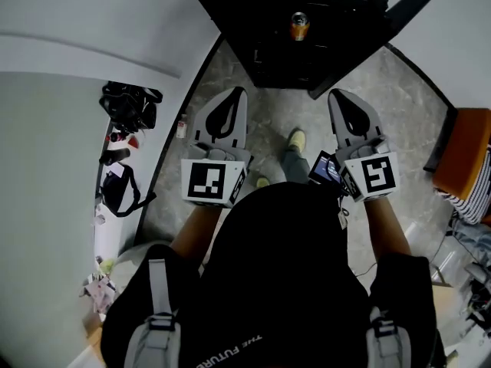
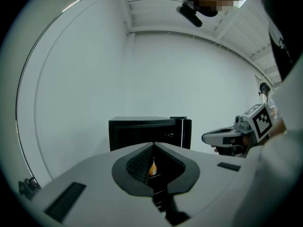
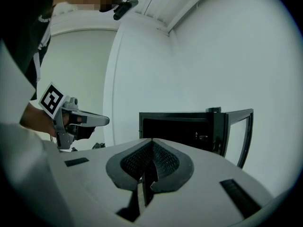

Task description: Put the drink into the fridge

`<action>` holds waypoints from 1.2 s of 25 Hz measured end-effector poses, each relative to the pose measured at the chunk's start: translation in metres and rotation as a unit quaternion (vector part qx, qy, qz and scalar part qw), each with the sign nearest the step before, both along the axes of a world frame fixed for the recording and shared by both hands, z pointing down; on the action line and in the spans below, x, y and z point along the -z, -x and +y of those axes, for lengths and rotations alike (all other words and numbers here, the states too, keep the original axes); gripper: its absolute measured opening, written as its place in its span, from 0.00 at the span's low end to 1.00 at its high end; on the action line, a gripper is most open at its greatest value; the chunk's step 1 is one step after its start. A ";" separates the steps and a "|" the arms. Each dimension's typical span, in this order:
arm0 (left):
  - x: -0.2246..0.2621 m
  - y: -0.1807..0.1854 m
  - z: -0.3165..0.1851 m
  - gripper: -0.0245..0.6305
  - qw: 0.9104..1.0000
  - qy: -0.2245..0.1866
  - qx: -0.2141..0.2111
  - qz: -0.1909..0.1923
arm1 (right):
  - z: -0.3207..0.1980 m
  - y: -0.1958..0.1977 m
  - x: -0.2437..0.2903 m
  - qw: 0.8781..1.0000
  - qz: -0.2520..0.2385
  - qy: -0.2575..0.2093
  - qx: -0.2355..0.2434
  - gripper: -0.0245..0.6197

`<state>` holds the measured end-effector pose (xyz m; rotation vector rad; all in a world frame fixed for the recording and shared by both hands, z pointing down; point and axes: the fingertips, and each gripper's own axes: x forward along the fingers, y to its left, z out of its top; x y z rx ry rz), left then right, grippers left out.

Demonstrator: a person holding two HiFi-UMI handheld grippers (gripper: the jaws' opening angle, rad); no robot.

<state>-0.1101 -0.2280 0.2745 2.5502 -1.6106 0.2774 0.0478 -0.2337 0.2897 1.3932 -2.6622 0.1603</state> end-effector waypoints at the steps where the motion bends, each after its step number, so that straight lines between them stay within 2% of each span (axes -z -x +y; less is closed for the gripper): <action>1: 0.001 0.003 0.009 0.06 1.000 -0.002 -0.003 0.001 | 0.008 0.000 0.003 1.000 0.001 -0.003 -0.006 0.06; 4: 0.004 0.011 0.037 0.06 1.000 -0.010 -0.012 0.003 | 0.035 -0.004 0.011 1.000 0.007 -0.011 -0.026 0.06; 7: 0.010 0.025 0.070 0.06 1.000 -0.019 -0.016 0.006 | 0.070 -0.008 0.008 0.999 0.011 0.006 -0.040 0.06; 12: 0.019 0.050 0.128 0.06 0.999 -0.034 -0.019 0.009 | 0.130 -0.004 0.023 0.998 0.019 -0.020 -0.061 0.06; 17: 0.023 0.070 0.178 0.06 0.999 -0.042 -0.020 0.013 | 0.185 0.002 0.027 0.997 0.024 -0.025 -0.076 0.06; 24: 0.022 0.082 0.223 0.06 0.998 -0.045 -0.019 0.026 | 0.232 0.010 0.028 0.995 0.032 -0.020 -0.096 0.06; 30: 0.023 0.074 0.253 0.06 0.998 -0.048 -0.028 0.036 | 0.262 0.010 0.031 0.993 0.041 -0.024 -0.104 0.06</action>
